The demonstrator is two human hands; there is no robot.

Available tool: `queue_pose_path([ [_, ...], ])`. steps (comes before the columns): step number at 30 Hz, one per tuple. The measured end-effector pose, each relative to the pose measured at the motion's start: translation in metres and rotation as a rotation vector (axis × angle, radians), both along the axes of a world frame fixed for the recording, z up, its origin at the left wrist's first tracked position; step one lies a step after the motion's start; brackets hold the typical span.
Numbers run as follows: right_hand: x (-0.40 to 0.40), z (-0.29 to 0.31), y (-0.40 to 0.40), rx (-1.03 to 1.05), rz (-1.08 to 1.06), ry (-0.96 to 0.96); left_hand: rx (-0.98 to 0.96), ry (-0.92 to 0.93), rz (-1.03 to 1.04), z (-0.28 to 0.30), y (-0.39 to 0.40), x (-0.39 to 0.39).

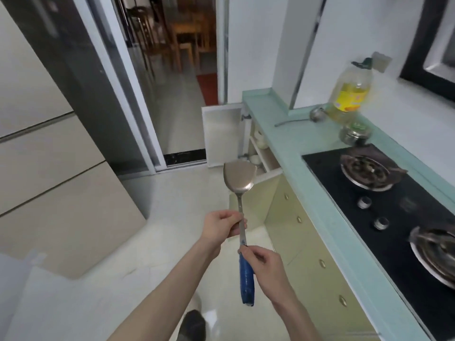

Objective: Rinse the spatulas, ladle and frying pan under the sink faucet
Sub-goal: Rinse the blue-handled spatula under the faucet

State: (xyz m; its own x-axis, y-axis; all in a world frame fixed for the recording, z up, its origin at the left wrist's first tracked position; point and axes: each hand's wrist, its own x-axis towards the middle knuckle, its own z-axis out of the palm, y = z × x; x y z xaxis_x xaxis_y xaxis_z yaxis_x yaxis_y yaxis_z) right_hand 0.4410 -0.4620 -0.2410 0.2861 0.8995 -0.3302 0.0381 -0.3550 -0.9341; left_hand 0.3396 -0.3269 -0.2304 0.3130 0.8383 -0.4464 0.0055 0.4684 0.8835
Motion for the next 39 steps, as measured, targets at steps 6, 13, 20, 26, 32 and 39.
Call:
queue_pose_path([
  [6,-0.028,0.0,0.136,-0.039,-0.001,-0.009,-0.01,-0.009,0.037,0.001,0.128,-0.025],
  [13,-0.059,0.007,0.269,-0.018,-0.069,0.041,0.019,0.023,0.002,0.013,0.258,-0.04],
  [20,-0.042,-0.011,0.366,-0.039,-0.202,0.049,0.026,0.065,-0.051,0.004,0.356,-0.015],
  [26,-0.001,-0.032,0.451,-0.022,-0.281,0.007,0.026,0.07,-0.139,-0.006,0.444,0.036],
  [32,0.044,-0.034,0.529,-0.029,-0.366,0.051,0.026,0.106,-0.236,-0.004,0.528,0.092],
  [39,0.099,-0.029,0.6,-0.001,-0.409,0.067,0.002,0.098,-0.316,-0.005,0.605,0.16],
])
